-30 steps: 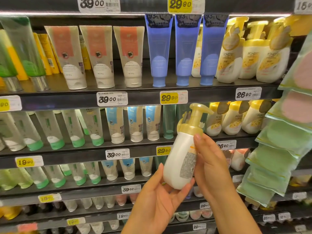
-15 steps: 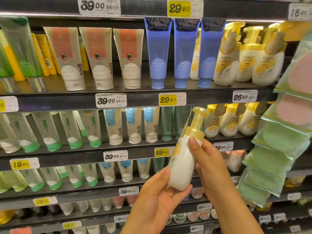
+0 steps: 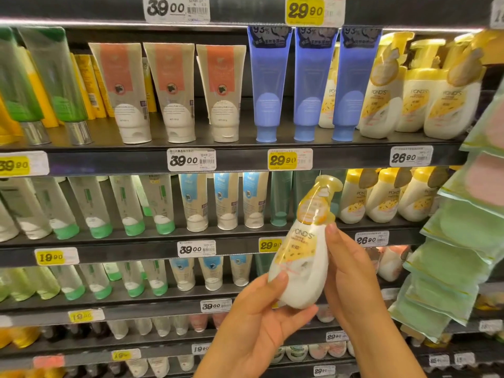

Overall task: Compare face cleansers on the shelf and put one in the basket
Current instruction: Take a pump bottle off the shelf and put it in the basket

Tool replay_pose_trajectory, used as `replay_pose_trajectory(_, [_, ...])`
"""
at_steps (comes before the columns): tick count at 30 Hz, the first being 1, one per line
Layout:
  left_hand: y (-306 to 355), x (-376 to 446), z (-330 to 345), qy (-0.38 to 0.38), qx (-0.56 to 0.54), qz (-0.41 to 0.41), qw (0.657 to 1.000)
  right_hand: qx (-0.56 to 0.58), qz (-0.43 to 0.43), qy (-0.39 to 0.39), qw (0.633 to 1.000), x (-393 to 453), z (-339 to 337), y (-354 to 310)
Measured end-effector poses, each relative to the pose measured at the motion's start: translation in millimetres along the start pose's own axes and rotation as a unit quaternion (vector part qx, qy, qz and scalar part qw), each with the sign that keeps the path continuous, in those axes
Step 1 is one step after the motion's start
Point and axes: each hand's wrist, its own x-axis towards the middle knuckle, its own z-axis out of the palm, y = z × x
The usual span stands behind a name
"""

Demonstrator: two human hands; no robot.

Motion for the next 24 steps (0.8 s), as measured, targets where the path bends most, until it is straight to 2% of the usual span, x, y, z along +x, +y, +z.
replay_pose_trajectory(5, [-2.0,5.3,0.9,0.034,0.038,0.108,0.993,-0.027,-0.007,-0.038,0.999,-0.4,2.4,0.2])
replay_pose_trajectory(9, [-5.6,9.4,0.6,0.072,0.102,0.180,0.976,0.013,-0.015,0.005,1.000,3.3,2.2,2.1])
replay_pose_trajectory(12, [-6.6,11.3,-0.8,0.085,0.146,0.219,0.961,0.049,-0.017,0.007,0.999,3.6,1.2,3.1])
replay_pose_trajectory(24, [-6.8,7.4,-0.6,0.061,0.248,0.247,0.935,0.203,-0.023,0.020,0.979,2.2,-4.6,11.6])
